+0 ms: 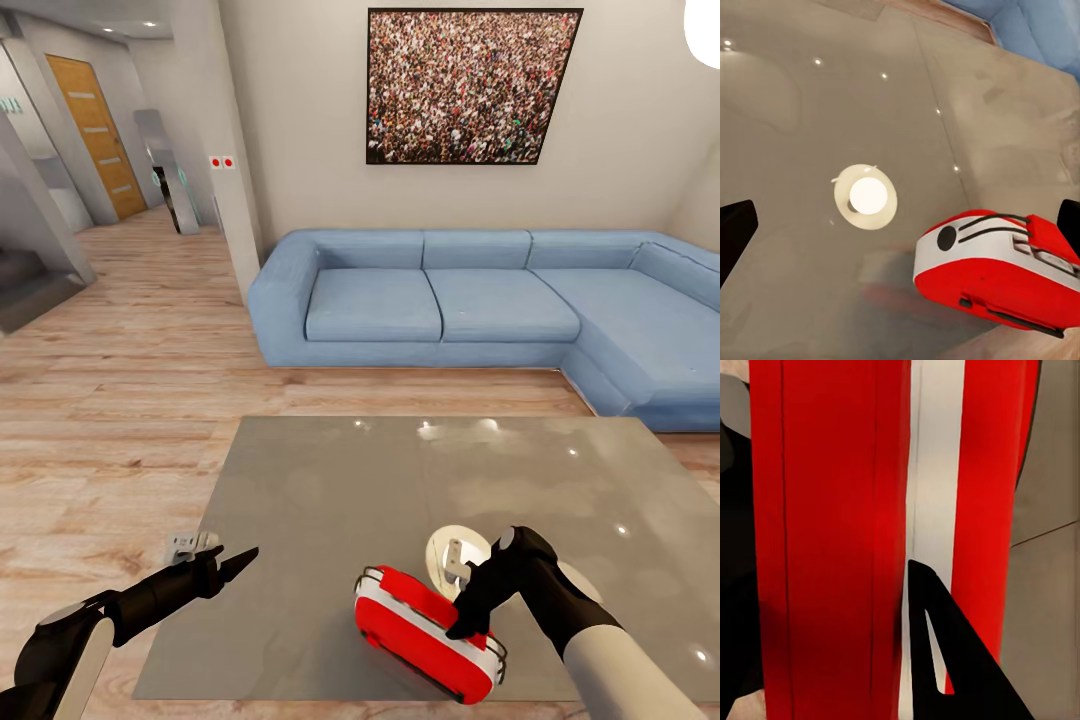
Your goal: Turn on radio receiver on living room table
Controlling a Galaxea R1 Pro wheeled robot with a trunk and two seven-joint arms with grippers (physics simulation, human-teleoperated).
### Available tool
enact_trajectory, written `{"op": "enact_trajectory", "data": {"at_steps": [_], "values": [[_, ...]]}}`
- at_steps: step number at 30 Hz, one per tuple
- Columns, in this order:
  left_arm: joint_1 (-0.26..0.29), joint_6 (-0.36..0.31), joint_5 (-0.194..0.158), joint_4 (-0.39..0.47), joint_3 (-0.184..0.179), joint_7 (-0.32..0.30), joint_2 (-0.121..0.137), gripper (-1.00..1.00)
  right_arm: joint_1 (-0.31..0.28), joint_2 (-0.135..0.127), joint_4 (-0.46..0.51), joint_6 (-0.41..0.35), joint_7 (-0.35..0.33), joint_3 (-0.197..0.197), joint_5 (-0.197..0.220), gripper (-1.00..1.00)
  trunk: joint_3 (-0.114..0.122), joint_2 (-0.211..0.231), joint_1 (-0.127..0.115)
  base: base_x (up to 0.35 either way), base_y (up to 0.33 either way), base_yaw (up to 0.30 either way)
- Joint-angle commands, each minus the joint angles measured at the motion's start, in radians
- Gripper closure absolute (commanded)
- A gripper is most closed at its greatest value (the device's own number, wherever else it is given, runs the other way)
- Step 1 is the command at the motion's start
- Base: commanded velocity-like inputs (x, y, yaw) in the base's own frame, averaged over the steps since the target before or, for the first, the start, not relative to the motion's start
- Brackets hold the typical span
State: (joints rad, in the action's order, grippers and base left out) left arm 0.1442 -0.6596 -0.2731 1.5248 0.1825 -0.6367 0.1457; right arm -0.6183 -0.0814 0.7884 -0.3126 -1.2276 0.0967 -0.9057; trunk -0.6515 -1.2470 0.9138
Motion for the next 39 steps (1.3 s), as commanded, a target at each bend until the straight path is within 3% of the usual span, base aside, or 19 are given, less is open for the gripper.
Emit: {"op": "enact_trajectory", "data": {"at_steps": [1, 5, 6, 7, 22, 32, 39], "values": [[0.0, 0.0, 0.0, 0.0, 0.0, 0.0, 0.0, -1.0, 0.0, 0.0, 0.0, 0.0, 0.001, 0.0, 0.001, 1.0, 0.0, 0.0, 0.0, 0.0, 0.0, 0.0], [0.0, 0.0, 0.0, 0.0, 0.0, 0.0, 0.0, -1.0, 0.0, -0.003, 0.022, -0.002, 0.003, 0.0, 0.002, 1.0, 0.0, 0.0, 0.0, 0.0, 0.0, 0.0], [0.0, 0.0, 0.0, 0.0, 0.0, 0.0, 0.0, -1.0, 0.0, -0.026, 0.515, -0.194, -0.124, 0.0, 0.003, 1.0, 0.0, 0.0, 0.0, 0.0, 0.0, 0.0], [0.0, 0.0, 0.0, 0.0, 0.0, 0.0, 0.0, -1.0, 0.0, -0.032, 0.542, -0.21, -0.128, 0.001, 0.003, 1.0, 0.0, 0.0, 0.0, 0.0, 0.0, 0.0], [0.0, 0.0, 0.0, 0.0, -0.001, 0.0, 0.0, -1.0, 0.0, -0.05, 0.643, -0.262, -0.139, 0.002, 0.002, 1.0, 0.0, 0.0, 0.0, 0.0, 0.0, 0.0], [0.0, 0.0, 0.0, 0.0, -0.024, 0.001, 0.0, -1.0, 0.0, -0.055, 0.693, -0.308, -0.139, -0.001, -0.002, 1.0, 0.0, 0.0, 0.0, 0.0, 0.0, 0.0], [0.0, 0.0, 0.0, 0.0, -0.026, -0.002, 0.0, -1.0, 0.0, -0.053, 0.711, -0.378, -0.113, -0.035, -0.035, 1.0, 0.0, 0.0, 0.0, 0.0, 0.0, 0.0]]}}
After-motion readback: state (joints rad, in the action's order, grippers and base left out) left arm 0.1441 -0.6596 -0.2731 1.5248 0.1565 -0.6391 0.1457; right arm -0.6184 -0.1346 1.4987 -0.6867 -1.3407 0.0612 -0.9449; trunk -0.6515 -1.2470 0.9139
